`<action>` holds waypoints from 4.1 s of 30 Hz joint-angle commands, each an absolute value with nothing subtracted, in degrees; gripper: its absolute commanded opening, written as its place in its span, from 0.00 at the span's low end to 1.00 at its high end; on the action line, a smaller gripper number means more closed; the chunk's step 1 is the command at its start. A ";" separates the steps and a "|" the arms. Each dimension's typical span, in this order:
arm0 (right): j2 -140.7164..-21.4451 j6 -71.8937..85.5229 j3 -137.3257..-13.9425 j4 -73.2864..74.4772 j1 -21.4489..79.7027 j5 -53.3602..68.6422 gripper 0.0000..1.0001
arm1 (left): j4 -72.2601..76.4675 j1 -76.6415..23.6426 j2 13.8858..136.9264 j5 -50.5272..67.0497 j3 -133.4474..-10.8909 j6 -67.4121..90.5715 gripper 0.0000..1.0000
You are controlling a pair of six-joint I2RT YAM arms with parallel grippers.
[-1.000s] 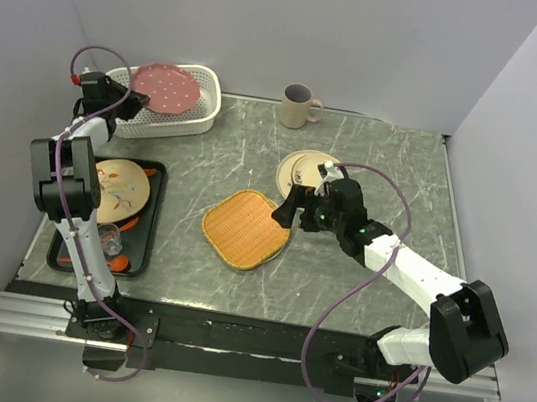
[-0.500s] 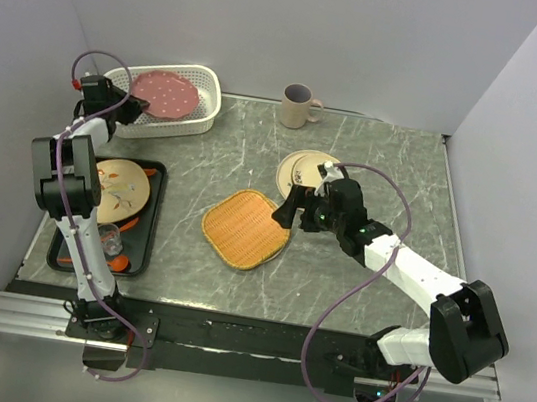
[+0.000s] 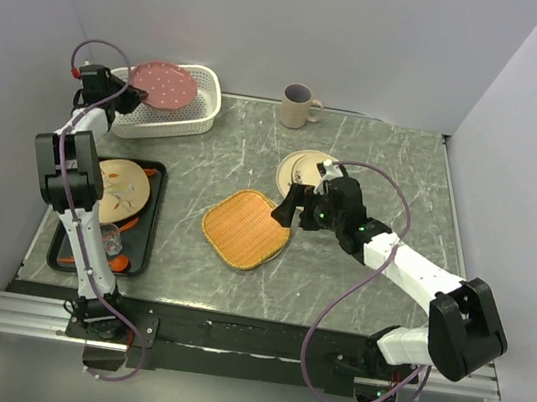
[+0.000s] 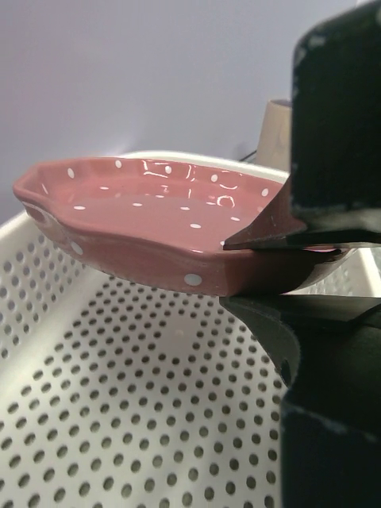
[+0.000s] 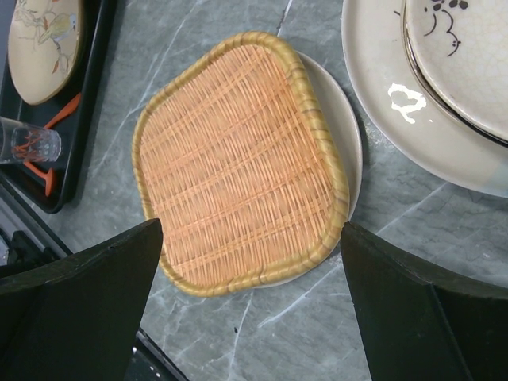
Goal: Place the plates into the plastic bin on the countertop
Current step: Place the plate in the plastic bin, then pick up the plate at the center of the board.
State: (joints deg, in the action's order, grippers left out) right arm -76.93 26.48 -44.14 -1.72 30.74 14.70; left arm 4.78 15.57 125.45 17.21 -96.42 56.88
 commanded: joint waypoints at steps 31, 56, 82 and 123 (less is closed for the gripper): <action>-79.10 26.37 -47.46 -2.90 30.67 15.73 1.00 | 1.15 14.15 124.28 13.71 -103.18 48.69 0.36; -77.96 26.19 -47.29 -2.64 30.67 16.17 1.00 | 1.59 8.97 111.18 4.66 -97.12 40.35 0.99; -70.14 27.77 -41.31 -0.35 30.76 14.24 1.00 | 4.04 -3.51 92.30 20.31 -79.03 36.56 0.99; -85.51 38.67 -36.30 -11.51 30.67 14.59 0.72 | 8.53 -14.24 74.27 15.47 -38.23 36.30 0.99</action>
State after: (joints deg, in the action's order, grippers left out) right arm -84.79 37.85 -36.77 -7.44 30.74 15.99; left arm 6.28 -13.50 74.22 16.40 -38.57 37.08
